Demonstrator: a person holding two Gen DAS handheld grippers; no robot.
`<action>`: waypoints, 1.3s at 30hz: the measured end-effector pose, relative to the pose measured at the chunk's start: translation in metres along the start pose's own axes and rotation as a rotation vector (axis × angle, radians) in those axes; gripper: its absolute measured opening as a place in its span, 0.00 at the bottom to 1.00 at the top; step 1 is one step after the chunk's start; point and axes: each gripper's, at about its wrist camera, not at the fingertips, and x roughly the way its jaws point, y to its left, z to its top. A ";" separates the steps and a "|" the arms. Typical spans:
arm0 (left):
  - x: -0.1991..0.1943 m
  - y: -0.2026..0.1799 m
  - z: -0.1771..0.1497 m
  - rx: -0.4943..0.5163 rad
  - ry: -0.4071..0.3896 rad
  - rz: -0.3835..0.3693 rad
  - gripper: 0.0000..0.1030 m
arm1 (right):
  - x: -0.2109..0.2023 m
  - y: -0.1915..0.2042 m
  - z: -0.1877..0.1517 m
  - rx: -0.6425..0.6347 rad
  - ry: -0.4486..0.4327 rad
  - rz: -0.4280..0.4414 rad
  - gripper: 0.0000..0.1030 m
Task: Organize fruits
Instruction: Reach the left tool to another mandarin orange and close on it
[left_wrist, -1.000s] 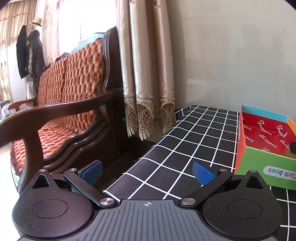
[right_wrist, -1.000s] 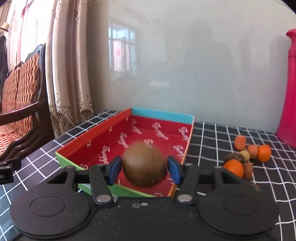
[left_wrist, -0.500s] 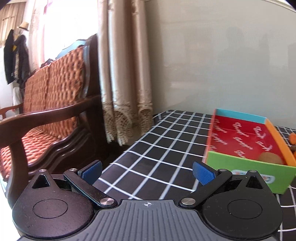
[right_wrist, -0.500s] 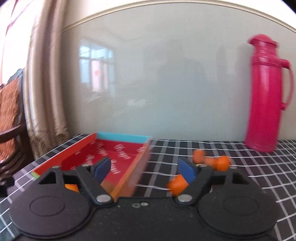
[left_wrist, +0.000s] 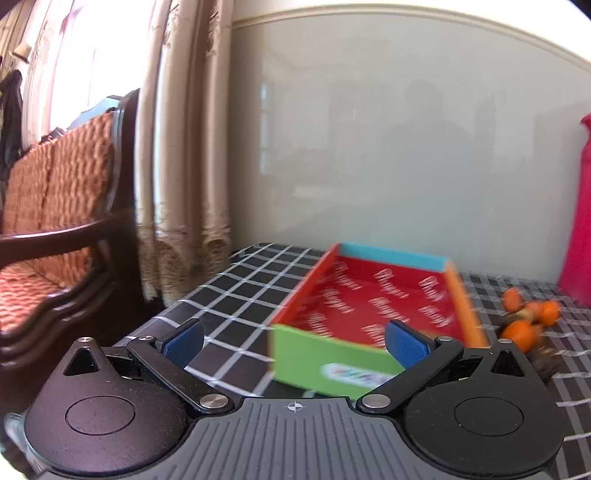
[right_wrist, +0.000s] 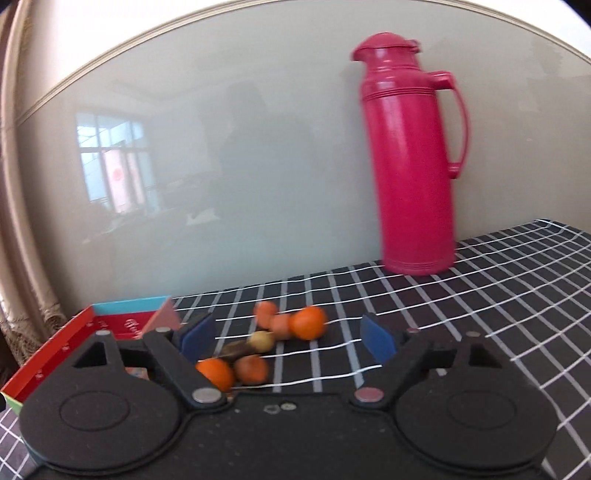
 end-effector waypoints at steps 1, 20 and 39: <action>-0.001 -0.005 0.000 -0.006 -0.006 -0.016 1.00 | -0.001 -0.004 0.000 -0.005 0.000 -0.007 0.83; -0.009 -0.107 0.002 0.157 -0.016 -0.215 1.00 | -0.013 -0.069 0.008 -0.019 -0.019 -0.108 0.84; 0.033 -0.187 -0.010 0.186 0.047 -0.286 1.00 | 0.006 -0.125 0.019 0.008 -0.049 -0.302 0.84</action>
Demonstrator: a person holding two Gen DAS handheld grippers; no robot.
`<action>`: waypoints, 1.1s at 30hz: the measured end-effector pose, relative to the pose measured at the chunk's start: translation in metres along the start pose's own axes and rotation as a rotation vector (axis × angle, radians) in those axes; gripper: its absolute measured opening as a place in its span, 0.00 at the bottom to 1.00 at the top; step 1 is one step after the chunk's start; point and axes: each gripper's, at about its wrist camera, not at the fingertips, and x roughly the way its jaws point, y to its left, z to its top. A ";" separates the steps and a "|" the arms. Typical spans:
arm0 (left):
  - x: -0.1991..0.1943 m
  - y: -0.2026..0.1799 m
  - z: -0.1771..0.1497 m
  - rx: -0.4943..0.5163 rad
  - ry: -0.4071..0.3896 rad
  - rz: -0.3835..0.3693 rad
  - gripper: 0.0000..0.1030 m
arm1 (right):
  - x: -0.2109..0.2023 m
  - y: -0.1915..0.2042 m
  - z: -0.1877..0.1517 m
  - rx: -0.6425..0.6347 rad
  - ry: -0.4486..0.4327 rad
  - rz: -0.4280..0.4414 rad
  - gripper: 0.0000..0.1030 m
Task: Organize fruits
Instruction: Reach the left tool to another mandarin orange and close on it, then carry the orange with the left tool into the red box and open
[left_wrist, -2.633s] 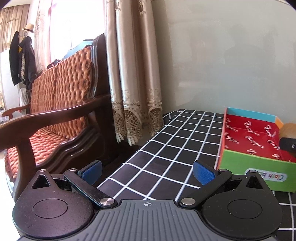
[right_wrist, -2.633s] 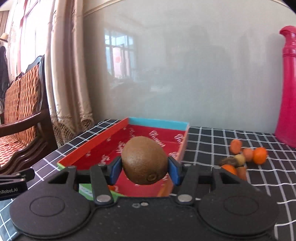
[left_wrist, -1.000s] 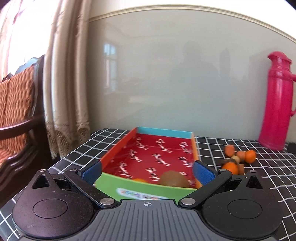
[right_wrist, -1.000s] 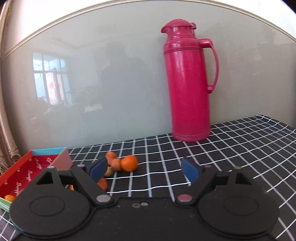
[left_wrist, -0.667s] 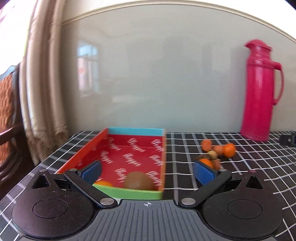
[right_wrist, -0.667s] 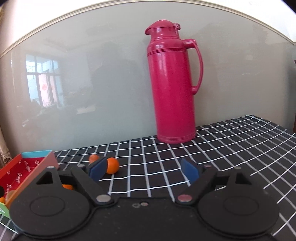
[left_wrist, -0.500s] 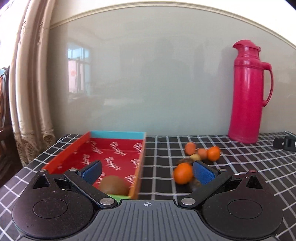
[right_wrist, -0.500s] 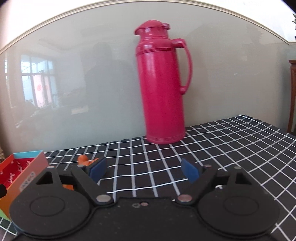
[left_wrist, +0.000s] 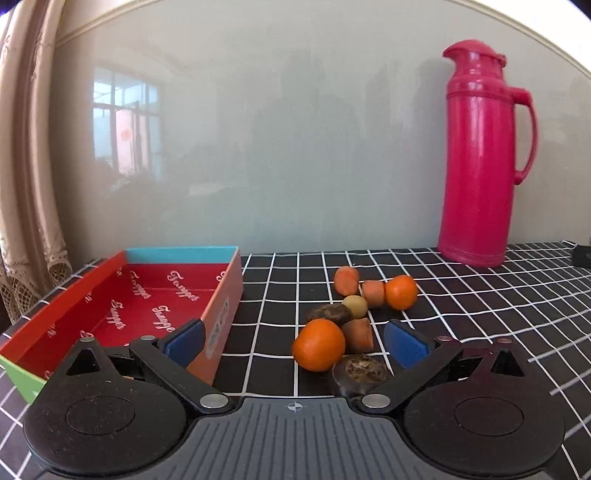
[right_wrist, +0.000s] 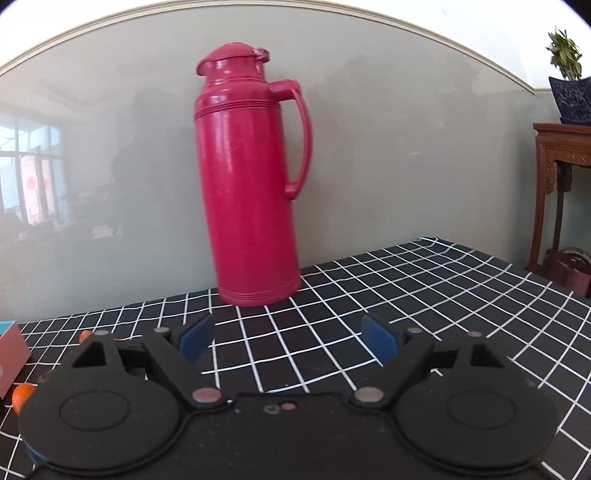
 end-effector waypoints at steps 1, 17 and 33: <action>0.006 -0.001 0.001 -0.007 0.013 -0.002 1.00 | 0.001 0.001 0.000 -0.011 0.003 -0.002 0.84; 0.060 -0.022 0.006 0.057 0.105 0.041 0.61 | 0.021 -0.011 0.004 -0.041 0.039 -0.048 0.85; 0.052 -0.006 0.006 -0.039 0.172 -0.028 0.54 | 0.021 -0.005 0.006 -0.036 0.026 -0.032 0.91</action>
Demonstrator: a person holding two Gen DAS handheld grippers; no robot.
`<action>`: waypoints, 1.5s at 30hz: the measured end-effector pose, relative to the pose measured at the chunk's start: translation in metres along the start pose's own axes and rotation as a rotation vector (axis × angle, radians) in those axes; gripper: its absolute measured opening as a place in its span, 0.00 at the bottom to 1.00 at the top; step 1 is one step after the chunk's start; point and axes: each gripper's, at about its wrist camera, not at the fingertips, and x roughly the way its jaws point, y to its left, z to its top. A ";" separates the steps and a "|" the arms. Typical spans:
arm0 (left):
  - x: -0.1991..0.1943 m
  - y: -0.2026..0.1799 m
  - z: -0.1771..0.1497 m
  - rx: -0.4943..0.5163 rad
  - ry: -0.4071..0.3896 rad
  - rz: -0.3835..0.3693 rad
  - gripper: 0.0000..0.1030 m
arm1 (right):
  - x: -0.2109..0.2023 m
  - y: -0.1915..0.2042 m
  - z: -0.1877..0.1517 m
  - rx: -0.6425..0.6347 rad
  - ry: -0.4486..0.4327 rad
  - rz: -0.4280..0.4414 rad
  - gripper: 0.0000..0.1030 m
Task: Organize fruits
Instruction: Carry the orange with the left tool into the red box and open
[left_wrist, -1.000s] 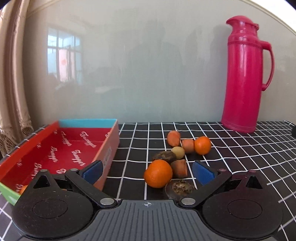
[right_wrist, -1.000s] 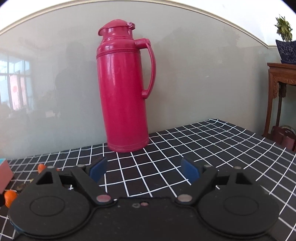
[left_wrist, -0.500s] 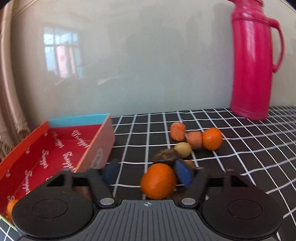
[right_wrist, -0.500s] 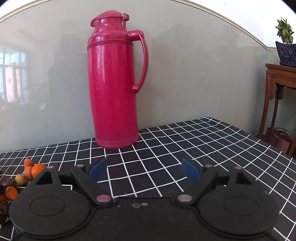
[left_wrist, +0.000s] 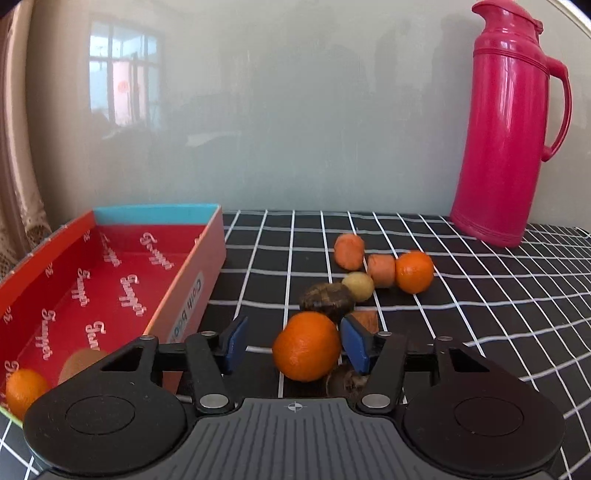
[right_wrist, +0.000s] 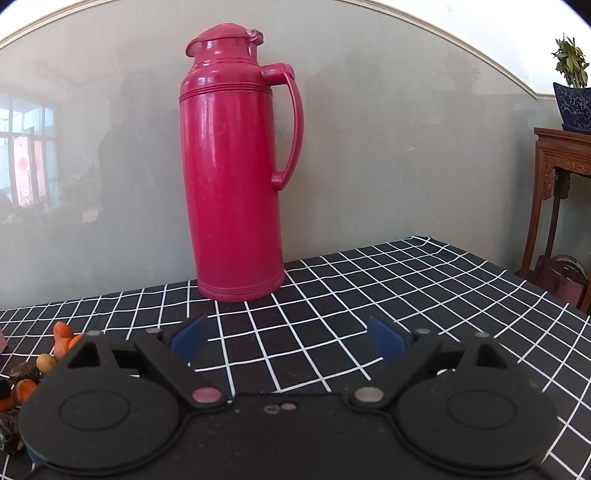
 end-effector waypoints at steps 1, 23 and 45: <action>0.001 0.001 -0.001 -0.008 0.008 -0.011 0.54 | 0.000 0.000 0.000 -0.001 -0.001 0.001 0.91; -0.020 0.005 0.005 -0.021 -0.013 -0.051 0.41 | 0.002 0.000 -0.002 0.031 0.038 0.028 0.91; -0.091 0.095 0.006 -0.073 -0.125 0.122 0.41 | -0.025 0.045 -0.009 -0.010 0.035 0.136 0.91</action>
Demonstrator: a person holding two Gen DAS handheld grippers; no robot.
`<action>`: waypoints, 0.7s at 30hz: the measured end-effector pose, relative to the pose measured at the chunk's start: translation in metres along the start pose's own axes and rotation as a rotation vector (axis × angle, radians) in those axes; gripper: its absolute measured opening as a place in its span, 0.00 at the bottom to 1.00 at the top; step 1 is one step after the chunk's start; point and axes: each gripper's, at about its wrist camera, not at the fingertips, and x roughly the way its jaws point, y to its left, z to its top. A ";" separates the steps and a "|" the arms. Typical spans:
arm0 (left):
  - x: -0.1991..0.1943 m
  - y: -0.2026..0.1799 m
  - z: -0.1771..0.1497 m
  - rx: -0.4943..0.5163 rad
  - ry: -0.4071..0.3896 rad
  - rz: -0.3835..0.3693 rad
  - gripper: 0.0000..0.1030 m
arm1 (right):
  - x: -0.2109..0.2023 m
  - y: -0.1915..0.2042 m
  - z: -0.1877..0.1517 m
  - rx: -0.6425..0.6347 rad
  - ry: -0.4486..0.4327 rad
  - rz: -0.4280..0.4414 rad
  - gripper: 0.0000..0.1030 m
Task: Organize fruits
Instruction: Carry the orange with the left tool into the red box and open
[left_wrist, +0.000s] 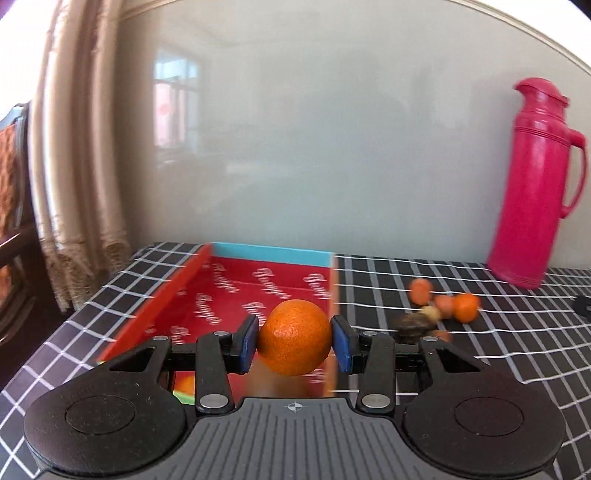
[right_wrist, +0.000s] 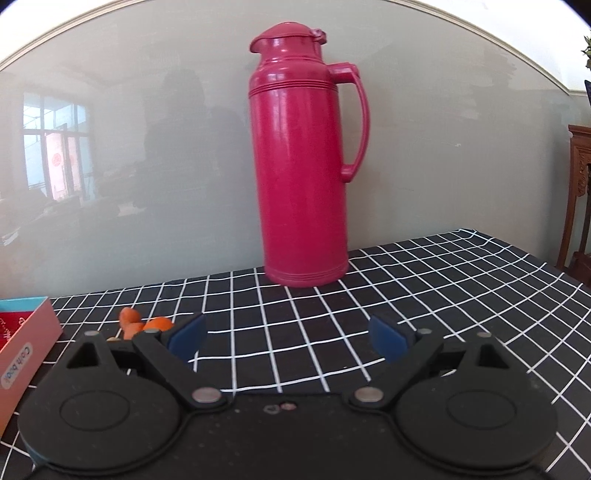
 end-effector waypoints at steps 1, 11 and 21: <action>0.001 0.007 -0.001 -0.010 0.001 0.015 0.41 | 0.000 0.001 0.000 0.001 0.001 0.003 0.91; 0.017 0.048 -0.014 -0.039 0.039 0.110 0.41 | -0.004 0.031 -0.002 -0.016 0.002 0.043 0.91; 0.028 0.068 -0.017 -0.065 0.062 0.128 0.41 | -0.010 0.053 -0.003 -0.051 0.006 0.073 0.91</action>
